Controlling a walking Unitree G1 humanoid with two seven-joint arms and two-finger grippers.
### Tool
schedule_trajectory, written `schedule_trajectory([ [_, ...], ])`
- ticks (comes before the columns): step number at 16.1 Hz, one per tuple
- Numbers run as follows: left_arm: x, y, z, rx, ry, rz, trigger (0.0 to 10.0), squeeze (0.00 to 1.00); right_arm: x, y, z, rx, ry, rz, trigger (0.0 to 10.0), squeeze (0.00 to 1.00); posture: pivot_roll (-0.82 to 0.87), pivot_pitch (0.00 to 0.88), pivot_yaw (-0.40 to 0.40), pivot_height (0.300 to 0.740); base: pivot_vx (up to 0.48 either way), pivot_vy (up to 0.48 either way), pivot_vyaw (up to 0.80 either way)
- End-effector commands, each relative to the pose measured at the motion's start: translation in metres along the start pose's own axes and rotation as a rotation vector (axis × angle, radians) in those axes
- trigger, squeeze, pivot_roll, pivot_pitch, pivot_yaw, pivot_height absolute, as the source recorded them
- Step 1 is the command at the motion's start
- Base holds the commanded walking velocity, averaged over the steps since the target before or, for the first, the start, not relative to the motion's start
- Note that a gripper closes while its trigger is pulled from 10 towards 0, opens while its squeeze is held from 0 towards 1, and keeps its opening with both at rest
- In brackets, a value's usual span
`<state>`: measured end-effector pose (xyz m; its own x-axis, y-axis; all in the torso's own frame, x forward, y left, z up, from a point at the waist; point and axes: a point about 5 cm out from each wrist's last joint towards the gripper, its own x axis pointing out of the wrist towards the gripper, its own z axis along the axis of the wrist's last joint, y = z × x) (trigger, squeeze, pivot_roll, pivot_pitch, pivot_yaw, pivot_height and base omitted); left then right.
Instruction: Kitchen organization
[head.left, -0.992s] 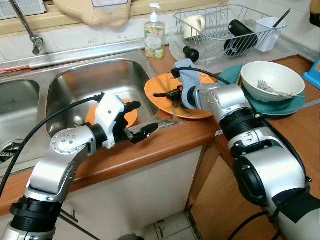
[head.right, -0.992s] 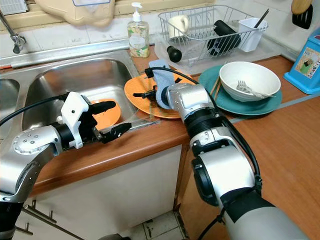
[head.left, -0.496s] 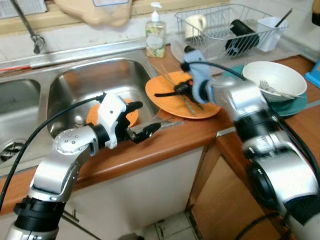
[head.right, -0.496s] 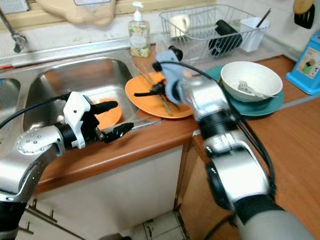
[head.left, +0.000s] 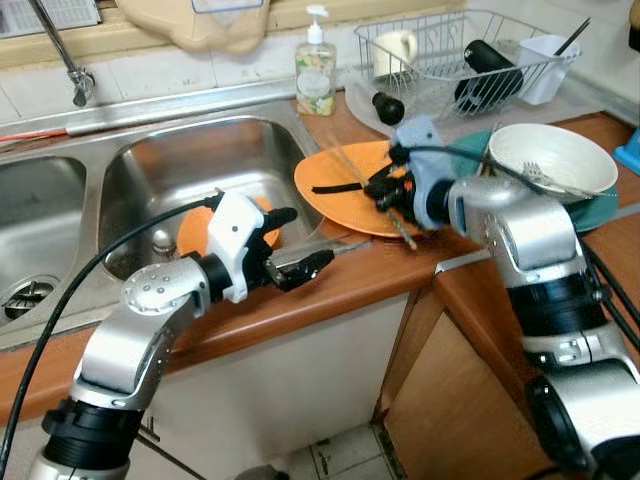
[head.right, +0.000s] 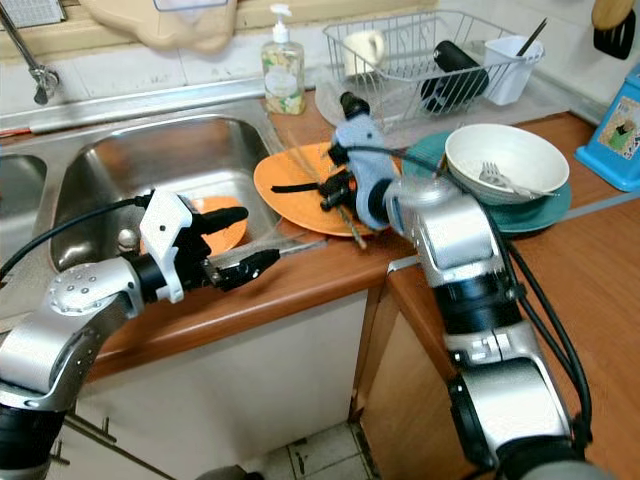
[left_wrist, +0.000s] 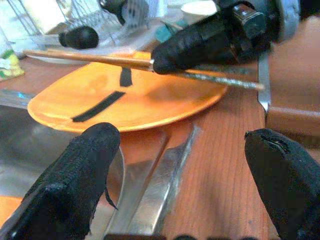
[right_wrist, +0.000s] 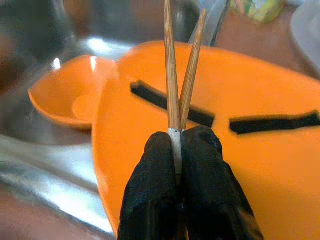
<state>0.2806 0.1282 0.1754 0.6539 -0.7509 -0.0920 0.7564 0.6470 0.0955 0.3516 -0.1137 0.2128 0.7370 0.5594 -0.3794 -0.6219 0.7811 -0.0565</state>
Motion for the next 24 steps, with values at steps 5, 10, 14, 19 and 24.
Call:
schedule_trajectory([
  [5,0.008,0.013,0.008,-0.193,-0.126,0.145,10.0,0.0,-0.019,0.016,0.013,0.069,-0.256,0.097,10.0,0.0,-0.12,0.0,0.089,0.74,0.0,0.0,0.0],
  [10,-0.005,0.016,0.018,-0.463,-0.339,0.123,10.0,0.0,-0.034,0.049,0.005,0.065,-0.348,0.275,10.0,0.0,-0.11,0.0,0.087,0.74,0.0,0.0,0.0],
  [14,-0.013,0.011,0.018,-0.565,-0.389,0.08,10.0,0.0,-0.037,0.058,-0.003,0.037,-0.341,0.287,10.0,0.0,-0.12,0.0,0.081,0.74,0.0,0.0,0.0],
  [19,-0.019,0.004,0.018,-0.634,-0.424,0.019,10.0,1.0,-0.035,0.064,-0.001,0.041,-0.352,0.286,10.0,0.0,-0.13,0.0,0.06,0.74,0.0,0.0,0.0],
  [24,-0.023,0.002,0.019,-0.651,-0.464,0.038,10.0,0.96,-0.034,0.072,-0.002,0.011,-0.336,0.334,10.0,0.0,-0.13,0.0,0.035,0.74,0.0,0.0,0.0],
])
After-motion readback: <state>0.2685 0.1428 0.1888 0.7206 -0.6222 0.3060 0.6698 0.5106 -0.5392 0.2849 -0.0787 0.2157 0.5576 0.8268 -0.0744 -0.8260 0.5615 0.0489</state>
